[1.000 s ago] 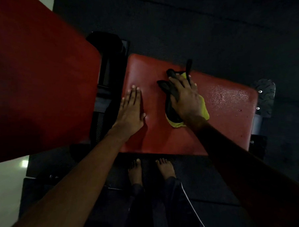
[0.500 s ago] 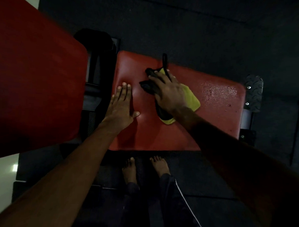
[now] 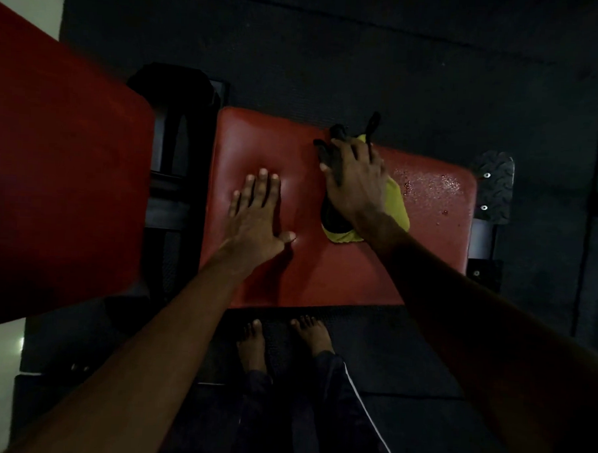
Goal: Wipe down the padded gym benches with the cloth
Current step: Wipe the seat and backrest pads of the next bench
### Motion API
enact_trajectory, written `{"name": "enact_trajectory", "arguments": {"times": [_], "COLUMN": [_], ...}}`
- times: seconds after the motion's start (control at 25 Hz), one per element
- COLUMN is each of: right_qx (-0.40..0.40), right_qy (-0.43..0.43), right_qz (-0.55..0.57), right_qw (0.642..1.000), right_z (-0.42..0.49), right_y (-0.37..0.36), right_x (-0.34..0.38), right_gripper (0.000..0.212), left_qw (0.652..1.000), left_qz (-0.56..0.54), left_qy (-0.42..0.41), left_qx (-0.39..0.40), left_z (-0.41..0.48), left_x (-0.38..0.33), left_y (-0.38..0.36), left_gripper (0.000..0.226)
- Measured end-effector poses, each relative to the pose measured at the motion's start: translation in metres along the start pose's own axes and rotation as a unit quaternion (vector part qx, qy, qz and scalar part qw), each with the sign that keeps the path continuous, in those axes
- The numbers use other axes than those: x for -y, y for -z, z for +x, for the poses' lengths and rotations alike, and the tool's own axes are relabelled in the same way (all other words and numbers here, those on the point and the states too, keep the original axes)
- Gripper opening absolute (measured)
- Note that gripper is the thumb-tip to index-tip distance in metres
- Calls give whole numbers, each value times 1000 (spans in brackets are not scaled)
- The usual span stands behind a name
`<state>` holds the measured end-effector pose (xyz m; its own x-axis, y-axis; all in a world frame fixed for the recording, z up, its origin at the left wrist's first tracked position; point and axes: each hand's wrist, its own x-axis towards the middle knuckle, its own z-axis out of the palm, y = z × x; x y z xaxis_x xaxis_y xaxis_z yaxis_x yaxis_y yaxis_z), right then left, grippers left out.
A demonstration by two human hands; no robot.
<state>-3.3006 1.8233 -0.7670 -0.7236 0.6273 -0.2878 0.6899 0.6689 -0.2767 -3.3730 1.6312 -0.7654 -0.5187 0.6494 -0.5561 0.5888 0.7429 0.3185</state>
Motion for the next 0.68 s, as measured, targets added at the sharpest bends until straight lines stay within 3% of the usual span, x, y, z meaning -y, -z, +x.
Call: {"name": "enact_trajectory", "arguments": {"times": [0.12,0.24,0.4,0.68], "right_qx": [34,29,-56,-97], "right_qy": [100,120,-2,-160], "right_qz": [-26,-5,29,87], "right_qw": [994,992,998,979], "right_z": [24,32,21,-8], "right_y": [10,18,16,18], "right_x": [8,-12,-54,-65], "right_gripper": [56,54,53,49], "left_qw": [999,998,999,999], "left_qz": [28,6,39,42], "left_qy": [13,26,3,21], "left_qx": [-19,-56,-11,19], "left_z": [1,3,5,7], "left_x": [-12,-29,-26,-27], "left_y": [6,13,13,14], "left_gripper": [113,108,108,108]}}
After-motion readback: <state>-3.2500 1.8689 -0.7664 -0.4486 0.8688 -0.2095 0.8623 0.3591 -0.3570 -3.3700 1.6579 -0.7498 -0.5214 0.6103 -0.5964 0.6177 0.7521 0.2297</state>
